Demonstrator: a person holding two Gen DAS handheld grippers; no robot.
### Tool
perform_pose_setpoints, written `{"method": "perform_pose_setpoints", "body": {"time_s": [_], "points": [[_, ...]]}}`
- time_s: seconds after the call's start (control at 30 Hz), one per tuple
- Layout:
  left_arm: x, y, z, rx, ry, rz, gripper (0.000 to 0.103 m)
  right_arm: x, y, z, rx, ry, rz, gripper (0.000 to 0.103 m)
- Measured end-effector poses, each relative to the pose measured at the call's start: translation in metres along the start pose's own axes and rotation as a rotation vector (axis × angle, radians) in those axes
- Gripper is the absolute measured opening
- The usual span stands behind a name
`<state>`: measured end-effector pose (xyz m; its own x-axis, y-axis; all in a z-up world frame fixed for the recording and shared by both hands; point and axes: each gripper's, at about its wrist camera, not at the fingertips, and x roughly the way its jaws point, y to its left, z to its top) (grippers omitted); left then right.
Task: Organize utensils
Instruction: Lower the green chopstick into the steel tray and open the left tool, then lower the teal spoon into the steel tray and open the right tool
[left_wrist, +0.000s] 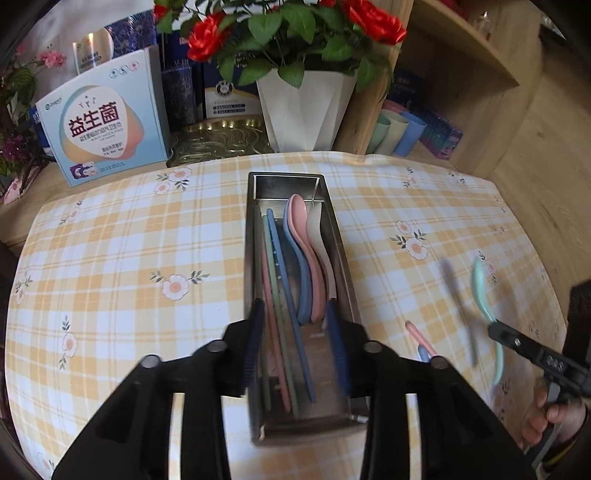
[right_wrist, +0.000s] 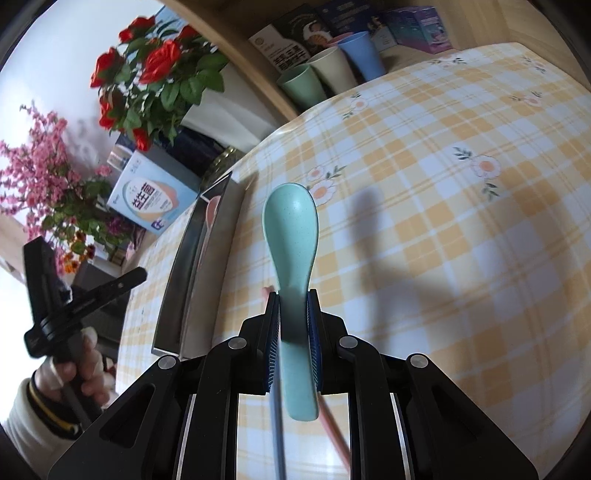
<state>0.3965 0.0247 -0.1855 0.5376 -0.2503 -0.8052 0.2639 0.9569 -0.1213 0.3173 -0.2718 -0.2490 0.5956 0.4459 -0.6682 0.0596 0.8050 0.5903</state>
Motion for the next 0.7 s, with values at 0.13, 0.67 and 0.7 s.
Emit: {"method": "perform_pose_setpoints", "body": {"time_s": [0.13, 0.67, 0.7], "points": [[-0.014, 0.008, -0.011, 0.013, -0.029, 0.006, 0.070, 0.011, 0.019, 0.006, -0.031, 0.025, -0.014, 0.015], [-0.048, 0.062, -0.044, -0.072, -0.131, 0.044, 0.097, 0.098, 0.133, 0.059, -0.173, 0.148, -0.054, 0.015], [-0.048, 0.066, -0.047, -0.082, -0.133, 0.044, 0.097, 0.105, 0.137, 0.062, -0.169, 0.155, -0.062, 0.015]]}}
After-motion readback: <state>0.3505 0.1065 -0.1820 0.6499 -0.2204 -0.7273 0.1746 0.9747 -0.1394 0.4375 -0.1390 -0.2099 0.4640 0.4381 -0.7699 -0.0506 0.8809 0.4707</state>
